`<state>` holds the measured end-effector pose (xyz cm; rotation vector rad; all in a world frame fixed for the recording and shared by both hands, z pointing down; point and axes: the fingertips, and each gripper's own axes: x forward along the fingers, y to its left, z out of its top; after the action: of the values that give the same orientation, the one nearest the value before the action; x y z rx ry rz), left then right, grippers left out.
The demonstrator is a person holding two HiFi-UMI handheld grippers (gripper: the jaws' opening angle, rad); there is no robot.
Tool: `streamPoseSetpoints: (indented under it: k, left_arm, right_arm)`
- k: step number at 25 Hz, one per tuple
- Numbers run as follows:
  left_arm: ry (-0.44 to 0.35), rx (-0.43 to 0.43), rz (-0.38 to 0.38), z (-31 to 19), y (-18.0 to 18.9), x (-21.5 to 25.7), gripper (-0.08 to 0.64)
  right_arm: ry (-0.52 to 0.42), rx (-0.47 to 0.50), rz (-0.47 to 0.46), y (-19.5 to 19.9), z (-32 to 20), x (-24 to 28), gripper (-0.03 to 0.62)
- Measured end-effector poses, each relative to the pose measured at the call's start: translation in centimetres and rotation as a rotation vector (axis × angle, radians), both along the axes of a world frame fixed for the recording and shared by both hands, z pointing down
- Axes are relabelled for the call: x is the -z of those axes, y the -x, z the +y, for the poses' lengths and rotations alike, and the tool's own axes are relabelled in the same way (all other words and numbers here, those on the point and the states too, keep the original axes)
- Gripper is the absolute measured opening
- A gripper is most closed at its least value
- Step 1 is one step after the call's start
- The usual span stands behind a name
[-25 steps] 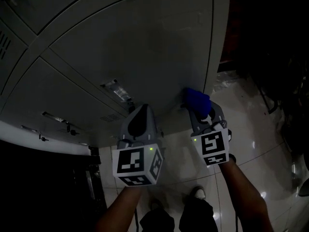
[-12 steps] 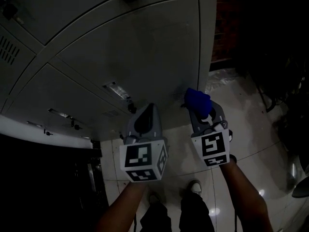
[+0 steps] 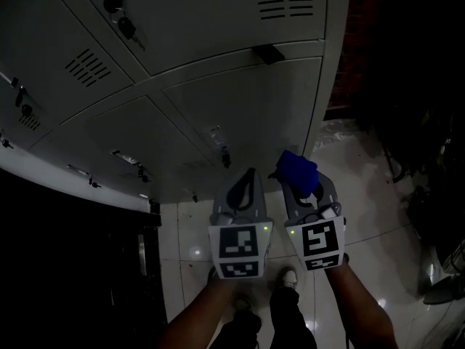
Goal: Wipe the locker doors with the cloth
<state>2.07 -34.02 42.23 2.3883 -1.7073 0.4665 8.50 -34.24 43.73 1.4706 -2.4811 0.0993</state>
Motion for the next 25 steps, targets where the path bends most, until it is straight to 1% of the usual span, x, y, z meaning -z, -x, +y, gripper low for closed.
streamPoseSetpoints:
  k: [4,7,11,15,17,20,25]
  left_arm:
    - [-0.005,-0.004,-0.011,2.6,1.6,2.2,-0.005]
    - [0.000,0.016,0.007,4.9,3.6,4.0,-0.005]
    - [-0.023,0.009,0.024,7.9,5.9,6.9,-0.005]
    - [-0.029,0.024,0.077,10.8,7.9,9.1,-0.005]
    - [-0.047,0.029,0.099,12.1,8.5,10.7,-0.005]
    - [-0.069,0.028,0.118,14.2,9.3,12.6,-0.005]
    - [-0.073,0.036,0.137,17.6,10.6,14.4,-0.005]
  right_arm:
    - [0.015,-0.001,-0.030,2.1,2.3,2.5,0.084]
    - [0.013,0.010,-0.030,4.1,4.5,4.7,0.084]
    - [-0.001,0.009,-0.033,6.3,7.1,8.1,0.083]
    - [-0.016,0.024,-0.014,8.7,10.4,11.1,0.081]
    - [-0.024,0.025,-0.014,9.7,12.0,12.5,0.081]
    - [-0.034,0.022,-0.016,10.8,14.3,14.2,0.081]
    - [-0.037,0.003,-0.030,11.7,17.5,16.4,0.081]
